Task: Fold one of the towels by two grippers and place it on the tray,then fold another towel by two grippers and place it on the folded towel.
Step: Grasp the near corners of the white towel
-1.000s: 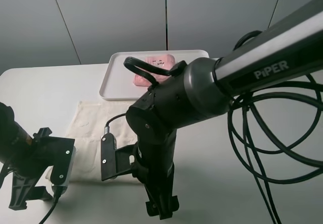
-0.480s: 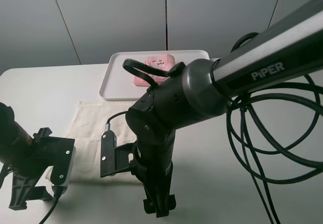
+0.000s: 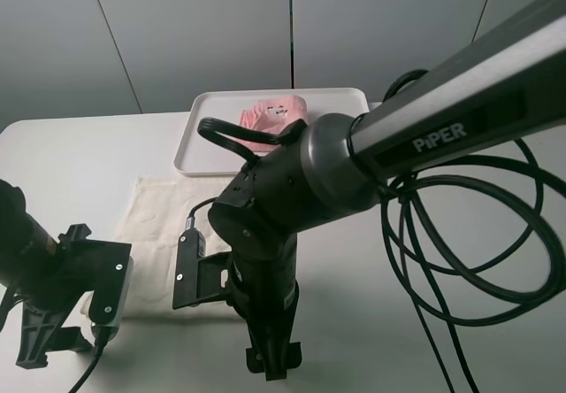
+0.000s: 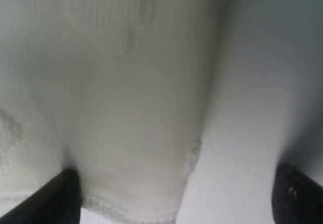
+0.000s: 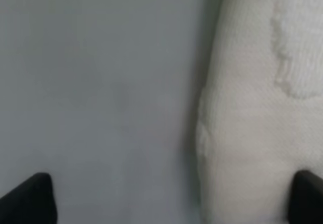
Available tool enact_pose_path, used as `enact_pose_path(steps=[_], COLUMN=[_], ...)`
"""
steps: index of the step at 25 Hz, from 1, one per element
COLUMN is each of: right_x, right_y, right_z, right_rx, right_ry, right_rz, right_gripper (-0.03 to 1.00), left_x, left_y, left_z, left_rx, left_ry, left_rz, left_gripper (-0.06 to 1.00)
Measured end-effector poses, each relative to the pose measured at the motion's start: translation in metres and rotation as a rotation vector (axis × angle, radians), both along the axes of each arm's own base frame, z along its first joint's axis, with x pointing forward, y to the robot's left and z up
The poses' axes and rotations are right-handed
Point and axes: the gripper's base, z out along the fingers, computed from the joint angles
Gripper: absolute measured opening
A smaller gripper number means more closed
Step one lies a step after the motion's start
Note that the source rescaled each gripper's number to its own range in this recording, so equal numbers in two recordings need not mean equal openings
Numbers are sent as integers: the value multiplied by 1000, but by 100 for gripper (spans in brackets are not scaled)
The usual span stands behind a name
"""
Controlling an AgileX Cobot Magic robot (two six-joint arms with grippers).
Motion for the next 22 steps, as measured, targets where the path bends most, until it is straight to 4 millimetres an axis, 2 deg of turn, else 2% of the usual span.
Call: enact_pose_path(steps=[1, 3, 5, 9, 10, 12, 19, 22], right_x=[0, 0, 0, 3, 3, 4, 4, 3], right_y=[0, 0, 0, 1, 2, 2, 2, 2], right_z=[0, 0, 0, -1, 0, 0, 0, 0], right_rx=[-1, -1, -3, 15, 20, 21, 22, 23], right_ry=[-1, -1, -5, -28, -32, -33, -32, -30], right_rz=[0, -2, 1, 13, 8, 2, -6, -9], right_gripper=[97, 82, 62, 13, 4, 1, 0, 0], left_x=[0, 0, 0, 0, 0, 0, 0, 1], left_y=[0, 0, 0, 0, 0, 0, 0, 0], left_z=[0, 0, 0, 0, 0, 0, 0, 0], left_rx=[0, 0, 0, 0, 0, 0, -1, -4], left_ry=[0, 0, 0, 0, 0, 0, -3, -9], left_rz=[0, 0, 0, 0, 0, 0, 0, 0], left_gripper=[98, 98, 98, 98, 98, 98, 98, 91])
